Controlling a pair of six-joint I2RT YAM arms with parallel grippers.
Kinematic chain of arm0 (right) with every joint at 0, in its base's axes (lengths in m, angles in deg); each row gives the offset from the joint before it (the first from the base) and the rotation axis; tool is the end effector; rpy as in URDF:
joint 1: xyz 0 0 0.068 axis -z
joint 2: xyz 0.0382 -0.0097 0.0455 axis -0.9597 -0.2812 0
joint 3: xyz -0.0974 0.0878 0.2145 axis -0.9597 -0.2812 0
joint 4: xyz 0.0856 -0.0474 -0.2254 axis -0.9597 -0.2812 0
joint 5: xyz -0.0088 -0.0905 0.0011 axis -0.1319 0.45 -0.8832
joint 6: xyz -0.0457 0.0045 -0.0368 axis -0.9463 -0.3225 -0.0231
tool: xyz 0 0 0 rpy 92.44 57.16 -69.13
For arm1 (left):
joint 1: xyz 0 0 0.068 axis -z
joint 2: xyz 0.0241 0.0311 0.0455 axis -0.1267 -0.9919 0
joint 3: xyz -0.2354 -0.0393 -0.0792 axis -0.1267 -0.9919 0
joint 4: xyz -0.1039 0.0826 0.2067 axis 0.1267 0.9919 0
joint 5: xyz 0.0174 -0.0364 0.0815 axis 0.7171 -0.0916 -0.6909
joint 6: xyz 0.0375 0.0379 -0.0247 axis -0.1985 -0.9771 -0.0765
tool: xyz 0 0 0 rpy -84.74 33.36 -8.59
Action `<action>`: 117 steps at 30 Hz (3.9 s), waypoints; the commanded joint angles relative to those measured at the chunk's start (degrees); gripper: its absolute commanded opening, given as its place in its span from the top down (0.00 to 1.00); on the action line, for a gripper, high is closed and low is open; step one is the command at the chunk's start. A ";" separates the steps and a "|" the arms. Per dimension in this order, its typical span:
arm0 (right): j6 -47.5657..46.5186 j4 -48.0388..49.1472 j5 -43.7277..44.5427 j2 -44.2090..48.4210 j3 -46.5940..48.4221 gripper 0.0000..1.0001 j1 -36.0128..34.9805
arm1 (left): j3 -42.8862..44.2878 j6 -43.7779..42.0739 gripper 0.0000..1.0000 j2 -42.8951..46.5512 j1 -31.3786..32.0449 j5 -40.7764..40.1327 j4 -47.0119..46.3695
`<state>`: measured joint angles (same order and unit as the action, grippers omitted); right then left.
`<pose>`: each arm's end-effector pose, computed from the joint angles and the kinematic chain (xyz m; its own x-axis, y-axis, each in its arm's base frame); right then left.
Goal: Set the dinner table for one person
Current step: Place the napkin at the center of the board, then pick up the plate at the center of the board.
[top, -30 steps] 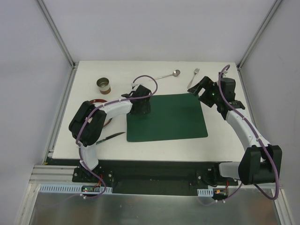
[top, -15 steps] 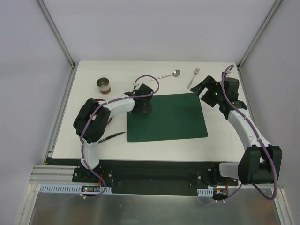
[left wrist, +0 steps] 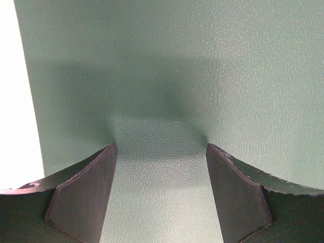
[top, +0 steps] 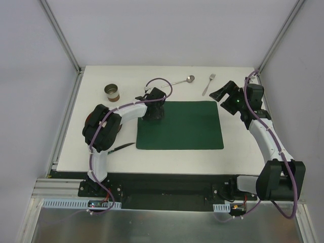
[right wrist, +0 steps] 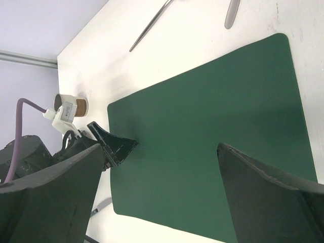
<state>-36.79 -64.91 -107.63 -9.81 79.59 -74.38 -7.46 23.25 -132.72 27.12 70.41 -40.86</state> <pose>0.2867 0.0185 0.2865 -0.4937 0.3744 -0.7849 -0.1449 0.8545 0.4988 0.3404 -0.2211 0.1568 -0.7888 -0.1127 -0.6042 -0.0044 0.9840 -0.1779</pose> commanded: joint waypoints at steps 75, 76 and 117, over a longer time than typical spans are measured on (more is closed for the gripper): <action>-2.70 1.34 -6.27 7.72 -12.16 0.04 -19.16 | -33.08 31.30 0.27 44.69 -40.09 -11.28 16.43; -2.44 1.69 -6.71 7.02 -12.16 0.04 -18.80 | -33.70 31.30 0.27 44.96 -40.45 -10.31 15.56; 3.63 5.04 -16.03 4.12 -11.54 0.04 -8.17 | -44.07 36.22 0.76 36.00 -43.09 6.84 -5.81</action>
<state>-34.10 -61.77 -122.62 -5.43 66.19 -82.93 -51.26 58.84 -94.69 -15.64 75.21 -45.98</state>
